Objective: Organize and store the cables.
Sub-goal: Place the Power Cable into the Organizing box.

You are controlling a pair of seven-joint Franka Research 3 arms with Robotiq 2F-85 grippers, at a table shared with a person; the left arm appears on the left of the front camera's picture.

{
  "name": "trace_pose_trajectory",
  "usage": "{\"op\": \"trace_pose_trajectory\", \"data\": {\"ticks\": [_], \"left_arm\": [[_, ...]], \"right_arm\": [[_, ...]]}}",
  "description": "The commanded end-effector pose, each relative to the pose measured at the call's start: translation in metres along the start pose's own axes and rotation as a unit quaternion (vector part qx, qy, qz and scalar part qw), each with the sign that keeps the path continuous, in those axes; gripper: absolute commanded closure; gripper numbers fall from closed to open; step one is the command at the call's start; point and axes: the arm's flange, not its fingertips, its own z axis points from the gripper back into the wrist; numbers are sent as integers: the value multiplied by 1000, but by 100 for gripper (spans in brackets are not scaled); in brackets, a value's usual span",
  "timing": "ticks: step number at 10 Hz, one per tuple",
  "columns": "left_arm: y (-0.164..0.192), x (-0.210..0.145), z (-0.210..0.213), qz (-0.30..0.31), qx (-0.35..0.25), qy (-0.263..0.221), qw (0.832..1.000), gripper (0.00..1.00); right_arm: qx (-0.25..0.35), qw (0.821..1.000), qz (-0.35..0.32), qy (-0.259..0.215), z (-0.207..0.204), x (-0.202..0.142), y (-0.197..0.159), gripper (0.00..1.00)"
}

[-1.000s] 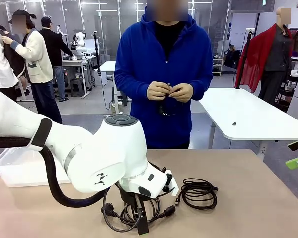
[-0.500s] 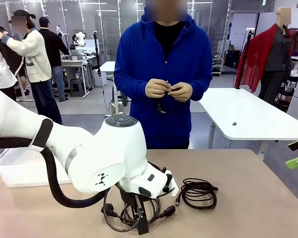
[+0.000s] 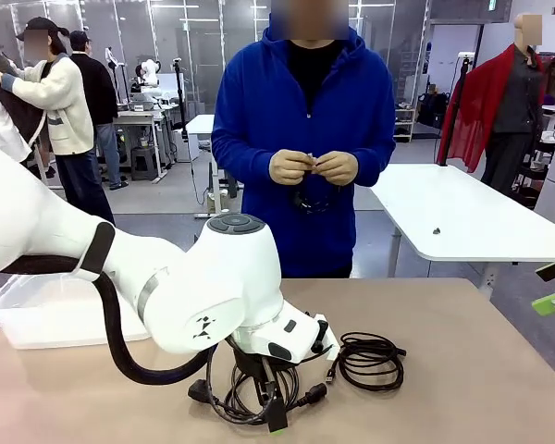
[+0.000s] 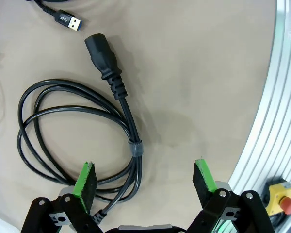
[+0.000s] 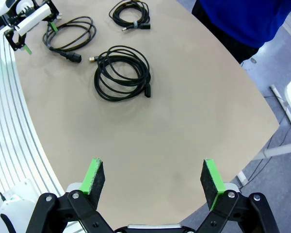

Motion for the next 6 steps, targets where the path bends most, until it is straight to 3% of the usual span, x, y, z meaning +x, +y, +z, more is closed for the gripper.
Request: {"op": "trace_pose_trajectory", "data": {"ticks": [1,6], "left_arm": [[7,10,-11,-5,-6,-1,1000,0],[16,16,-23,-1,-9,16,1000,0]], "right_arm": [[1,1000,0,-3,1,1,2,0],[1,1000,0,-3,1,1,2,0]]}}
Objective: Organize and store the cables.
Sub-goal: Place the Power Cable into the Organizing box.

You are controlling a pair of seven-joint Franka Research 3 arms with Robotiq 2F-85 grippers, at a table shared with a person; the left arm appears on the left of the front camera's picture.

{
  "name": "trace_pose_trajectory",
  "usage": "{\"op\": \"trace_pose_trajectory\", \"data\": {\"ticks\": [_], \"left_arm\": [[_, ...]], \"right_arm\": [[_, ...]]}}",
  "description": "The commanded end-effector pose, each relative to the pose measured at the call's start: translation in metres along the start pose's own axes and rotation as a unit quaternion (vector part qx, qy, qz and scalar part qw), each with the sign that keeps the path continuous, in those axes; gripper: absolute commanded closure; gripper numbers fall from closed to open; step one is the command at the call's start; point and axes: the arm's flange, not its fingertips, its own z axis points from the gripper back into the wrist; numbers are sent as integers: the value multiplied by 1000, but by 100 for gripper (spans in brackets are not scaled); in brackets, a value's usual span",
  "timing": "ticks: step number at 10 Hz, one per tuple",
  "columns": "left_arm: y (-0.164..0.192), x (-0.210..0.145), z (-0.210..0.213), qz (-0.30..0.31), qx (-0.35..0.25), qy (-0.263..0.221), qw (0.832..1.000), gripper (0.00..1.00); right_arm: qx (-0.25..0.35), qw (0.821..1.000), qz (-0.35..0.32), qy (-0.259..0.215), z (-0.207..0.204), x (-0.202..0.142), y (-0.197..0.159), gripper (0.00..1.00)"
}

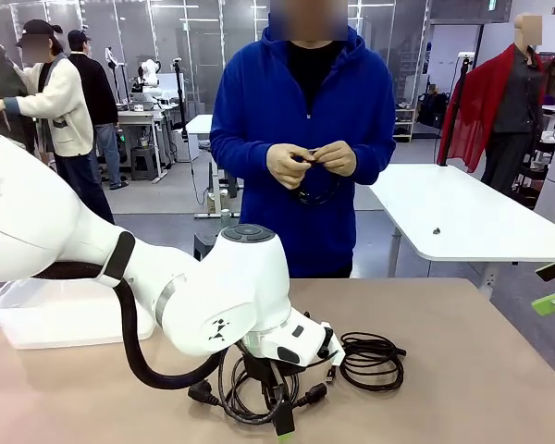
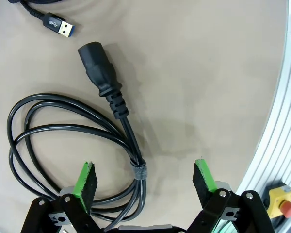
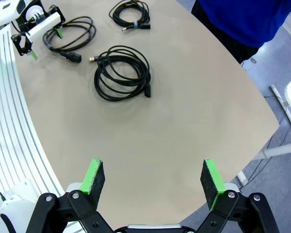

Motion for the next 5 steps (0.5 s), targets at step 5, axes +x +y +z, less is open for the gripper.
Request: {"op": "trace_pose_trajectory", "data": {"ticks": [5], "left_arm": [[10,12,-3,-3,3,15,1000,0]], "right_arm": [[1,1000,0,-3,1,1,2,0]]}}
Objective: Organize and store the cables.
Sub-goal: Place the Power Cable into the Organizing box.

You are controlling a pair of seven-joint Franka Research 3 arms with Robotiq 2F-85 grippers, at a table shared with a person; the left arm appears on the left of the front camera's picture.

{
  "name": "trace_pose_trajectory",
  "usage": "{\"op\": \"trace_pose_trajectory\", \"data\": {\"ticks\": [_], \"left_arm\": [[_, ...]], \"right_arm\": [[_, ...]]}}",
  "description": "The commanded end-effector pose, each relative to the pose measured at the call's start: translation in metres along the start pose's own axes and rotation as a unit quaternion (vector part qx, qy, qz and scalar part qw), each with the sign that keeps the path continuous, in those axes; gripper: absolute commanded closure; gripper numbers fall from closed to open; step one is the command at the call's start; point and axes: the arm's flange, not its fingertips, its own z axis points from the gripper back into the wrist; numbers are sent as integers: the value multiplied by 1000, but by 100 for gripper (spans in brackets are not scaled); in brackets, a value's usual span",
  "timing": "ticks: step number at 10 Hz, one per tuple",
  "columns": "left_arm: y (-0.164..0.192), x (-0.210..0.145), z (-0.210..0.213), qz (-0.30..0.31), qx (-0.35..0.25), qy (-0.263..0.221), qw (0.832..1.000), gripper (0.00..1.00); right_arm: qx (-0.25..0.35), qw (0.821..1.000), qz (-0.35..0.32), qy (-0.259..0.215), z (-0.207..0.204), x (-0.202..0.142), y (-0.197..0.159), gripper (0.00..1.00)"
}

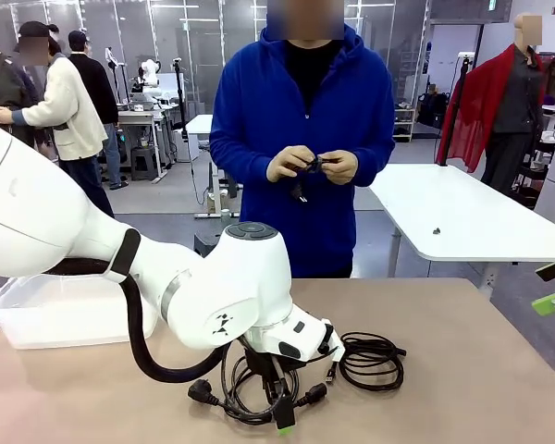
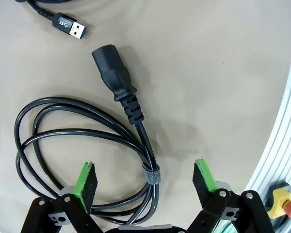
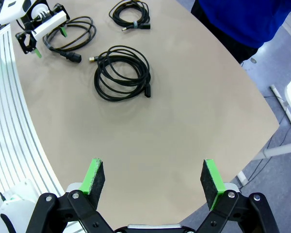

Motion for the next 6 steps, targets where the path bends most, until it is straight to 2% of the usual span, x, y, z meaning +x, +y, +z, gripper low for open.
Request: {"op": "trace_pose_trajectory", "data": {"ticks": [1,5,6], "left_arm": [[0,8,0,-2,1,13,1000,0],[0,12,-7,-3,-19,26,999,0],[-1,13,-7,-16,-20,22,999,7]], "right_arm": [[1,1000,0,-3,1,1,2,0],[1,1000,0,-3,1,1,2,0],[1,1000,0,-3,1,1,2,0]]}}
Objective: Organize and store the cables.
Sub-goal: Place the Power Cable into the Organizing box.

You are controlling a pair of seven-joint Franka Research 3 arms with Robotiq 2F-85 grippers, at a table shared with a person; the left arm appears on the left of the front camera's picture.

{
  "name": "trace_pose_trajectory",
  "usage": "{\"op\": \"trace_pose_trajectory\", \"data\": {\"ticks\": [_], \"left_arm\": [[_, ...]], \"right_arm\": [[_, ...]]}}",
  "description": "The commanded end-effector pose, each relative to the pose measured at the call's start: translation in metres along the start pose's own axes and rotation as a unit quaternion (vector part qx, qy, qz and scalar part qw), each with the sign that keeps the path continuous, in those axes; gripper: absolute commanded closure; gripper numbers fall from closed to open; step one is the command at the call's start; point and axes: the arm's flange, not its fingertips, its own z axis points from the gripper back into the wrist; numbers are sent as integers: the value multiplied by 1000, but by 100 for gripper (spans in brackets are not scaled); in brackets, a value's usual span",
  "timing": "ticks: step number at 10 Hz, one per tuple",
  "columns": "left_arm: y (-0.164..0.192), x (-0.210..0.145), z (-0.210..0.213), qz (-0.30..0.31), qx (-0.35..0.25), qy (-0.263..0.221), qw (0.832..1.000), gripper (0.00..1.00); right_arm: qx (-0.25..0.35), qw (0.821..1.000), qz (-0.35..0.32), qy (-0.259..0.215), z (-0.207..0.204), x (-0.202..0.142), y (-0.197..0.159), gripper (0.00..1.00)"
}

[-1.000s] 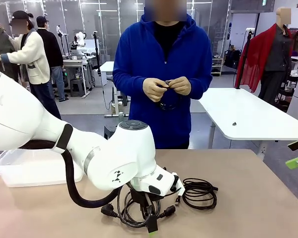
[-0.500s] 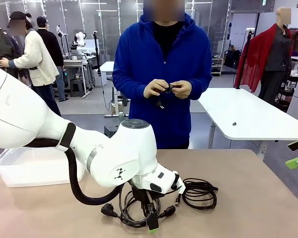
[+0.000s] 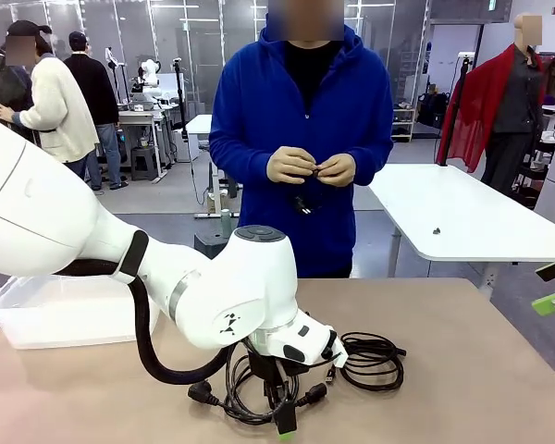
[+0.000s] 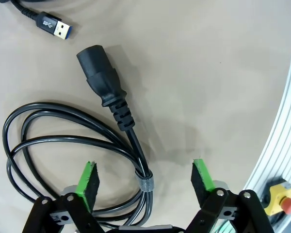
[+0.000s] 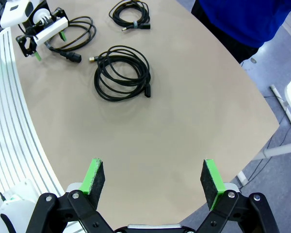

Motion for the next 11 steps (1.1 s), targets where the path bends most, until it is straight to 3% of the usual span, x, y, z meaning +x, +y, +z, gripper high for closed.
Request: {"op": "trace_pose_trajectory", "data": {"ticks": [1,2,3,4,5,11], "left_arm": [[1,7,1,-10,-1,9,1000,40],[1,7,0,-6,4,19,1000,66],[1,6,0,-2,2,23,1000,99],[0,5,0,-1,2,22,1000,66],[0,5,2,0,0,24,1000,100],[1,5,3,-3,4,19,1000,100]], "right_arm": [[1,1000,0,-3,1,1,2,0],[1,1000,0,-3,1,1,2,0],[1,1000,0,-3,1,1,2,0],[1,1000,0,-3,1,1,2,0],[1,1000,0,-3,1,1,2,0],[1,1000,0,-3,1,1,2,0]]}}
